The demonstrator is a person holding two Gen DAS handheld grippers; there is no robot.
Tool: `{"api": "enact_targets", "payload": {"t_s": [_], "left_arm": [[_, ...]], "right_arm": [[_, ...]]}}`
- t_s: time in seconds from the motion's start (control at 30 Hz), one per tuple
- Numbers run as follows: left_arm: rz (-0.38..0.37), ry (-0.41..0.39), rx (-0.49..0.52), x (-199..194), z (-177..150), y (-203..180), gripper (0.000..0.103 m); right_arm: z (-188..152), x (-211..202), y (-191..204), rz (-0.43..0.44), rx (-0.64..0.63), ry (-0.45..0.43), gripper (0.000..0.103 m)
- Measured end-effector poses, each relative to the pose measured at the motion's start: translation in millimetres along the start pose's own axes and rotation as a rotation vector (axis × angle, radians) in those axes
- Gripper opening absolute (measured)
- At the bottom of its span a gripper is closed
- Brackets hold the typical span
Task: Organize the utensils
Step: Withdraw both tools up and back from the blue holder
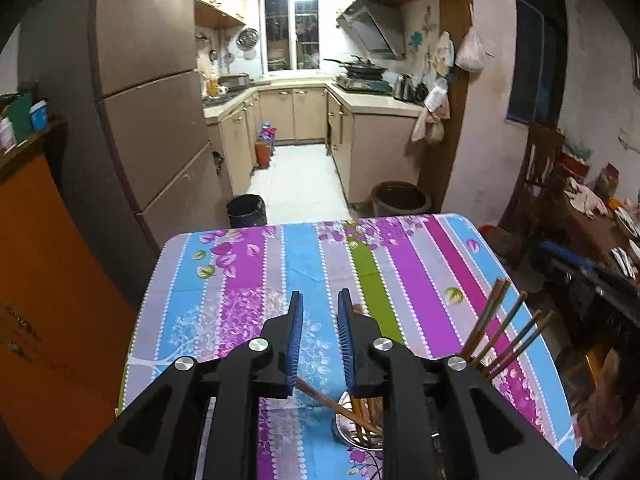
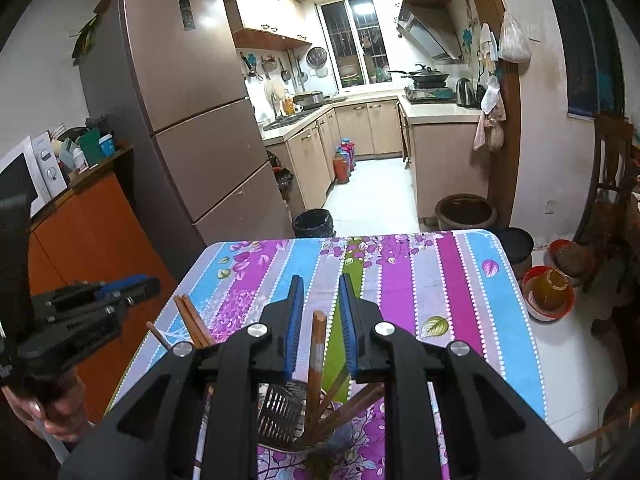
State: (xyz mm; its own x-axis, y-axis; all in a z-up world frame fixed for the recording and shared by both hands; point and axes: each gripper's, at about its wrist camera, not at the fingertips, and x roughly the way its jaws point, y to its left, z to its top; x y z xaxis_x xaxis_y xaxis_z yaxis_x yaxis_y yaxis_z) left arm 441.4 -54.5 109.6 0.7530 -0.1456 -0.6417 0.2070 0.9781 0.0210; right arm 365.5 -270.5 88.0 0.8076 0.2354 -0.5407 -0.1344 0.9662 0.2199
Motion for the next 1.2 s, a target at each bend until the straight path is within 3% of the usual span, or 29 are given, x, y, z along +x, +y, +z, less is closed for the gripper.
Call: {"api": "enact_targets", "payload": {"t_s": [0.33, 0.47, 0.77, 1.2], "left_arm": [[0.146, -0.147, 0.064, -47.6, -41.0, -4.0, 0.028], [0.157, -0.180, 0.064, -64.3, -59.4, -9.1, 0.028], [0.139, -0.182, 0.042, -85.7, -88.2, -19.3, 0.028], [0.148, -0.142, 0.035, -85.6, -138.2, -41.1, 0.024]], "right_arm": [[-15.7, -24.9, 0.9, 0.050, 0.002, -0.012, 0.020], [-23.5, -40.6, 9.8, 0.075, -0.012, -0.024, 0.020], [-44.8, -67.4, 28.4, 0.070, -0.033, -0.044, 0.020], [-99.5, -71.7, 48.1, 0.025, -0.058, -0.007, 0.020]]}}
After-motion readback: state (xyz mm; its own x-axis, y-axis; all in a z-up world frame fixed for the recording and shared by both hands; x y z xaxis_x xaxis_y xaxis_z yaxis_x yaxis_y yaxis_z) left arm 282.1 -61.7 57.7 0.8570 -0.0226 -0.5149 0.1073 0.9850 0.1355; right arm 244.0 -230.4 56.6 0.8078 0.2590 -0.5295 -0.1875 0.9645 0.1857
